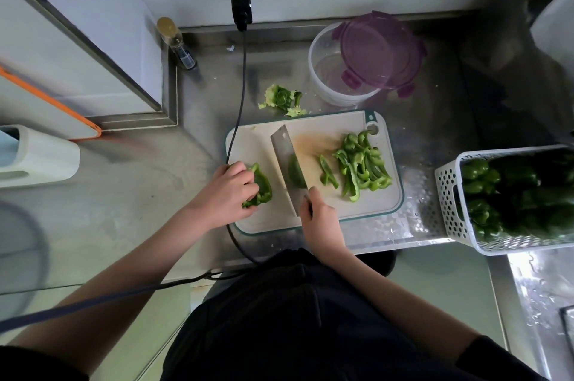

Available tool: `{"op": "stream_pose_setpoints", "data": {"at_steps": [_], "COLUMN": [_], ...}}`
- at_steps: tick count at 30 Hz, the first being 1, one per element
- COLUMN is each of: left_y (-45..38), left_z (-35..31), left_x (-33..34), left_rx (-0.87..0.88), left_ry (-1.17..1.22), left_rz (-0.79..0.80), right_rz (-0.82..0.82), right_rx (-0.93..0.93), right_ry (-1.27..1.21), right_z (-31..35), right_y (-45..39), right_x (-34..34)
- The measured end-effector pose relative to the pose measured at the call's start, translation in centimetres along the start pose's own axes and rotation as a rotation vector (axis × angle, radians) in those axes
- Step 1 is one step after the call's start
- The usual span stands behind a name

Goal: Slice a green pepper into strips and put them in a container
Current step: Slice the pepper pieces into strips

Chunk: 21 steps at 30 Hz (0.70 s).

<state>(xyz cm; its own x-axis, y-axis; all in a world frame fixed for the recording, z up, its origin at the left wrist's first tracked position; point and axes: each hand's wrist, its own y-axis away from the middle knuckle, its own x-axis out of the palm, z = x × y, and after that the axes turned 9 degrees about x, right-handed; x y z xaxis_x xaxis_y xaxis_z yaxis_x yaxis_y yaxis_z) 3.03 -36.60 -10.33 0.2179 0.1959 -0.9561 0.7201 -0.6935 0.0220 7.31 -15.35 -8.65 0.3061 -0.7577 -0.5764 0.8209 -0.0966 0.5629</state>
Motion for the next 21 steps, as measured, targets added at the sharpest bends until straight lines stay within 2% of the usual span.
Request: {"op": "stream_pose_setpoints", "data": {"at_steps": [6,9,13,17,19,21], "left_y": [0.6,0.1,-0.3,-0.8,-1.7,-2.5], "left_z": [0.0,-0.3,-0.3,-0.4,-0.9,-1.5], "left_x": [0.0,0.1,0.1,-0.1,-0.1,0.0], "left_rx": [-0.007,0.008,0.0,-0.035,0.002,0.077], "left_ry": [0.001,-0.004,0.002,0.047,0.085,0.095], "left_rz": [-0.012,-0.019,-0.005,-0.026,-0.017,0.033], "right_rz": [-0.185,-0.128,0.019,-0.042,-0.096,-0.051], "right_rx": [0.096,-0.002,-0.092,-0.16,-0.209,-0.273], "right_ry": [-0.075,0.003,0.281,0.324,0.395,0.514], "right_z": [-1.4,-0.7,0.9,2.3,2.8,3.2], "right_y": [-0.4,-1.7,-5.1,-7.1,-8.0,-8.7], "right_x": [-2.3,-4.6,-7.7,-10.4,-12.2,-14.3]}}
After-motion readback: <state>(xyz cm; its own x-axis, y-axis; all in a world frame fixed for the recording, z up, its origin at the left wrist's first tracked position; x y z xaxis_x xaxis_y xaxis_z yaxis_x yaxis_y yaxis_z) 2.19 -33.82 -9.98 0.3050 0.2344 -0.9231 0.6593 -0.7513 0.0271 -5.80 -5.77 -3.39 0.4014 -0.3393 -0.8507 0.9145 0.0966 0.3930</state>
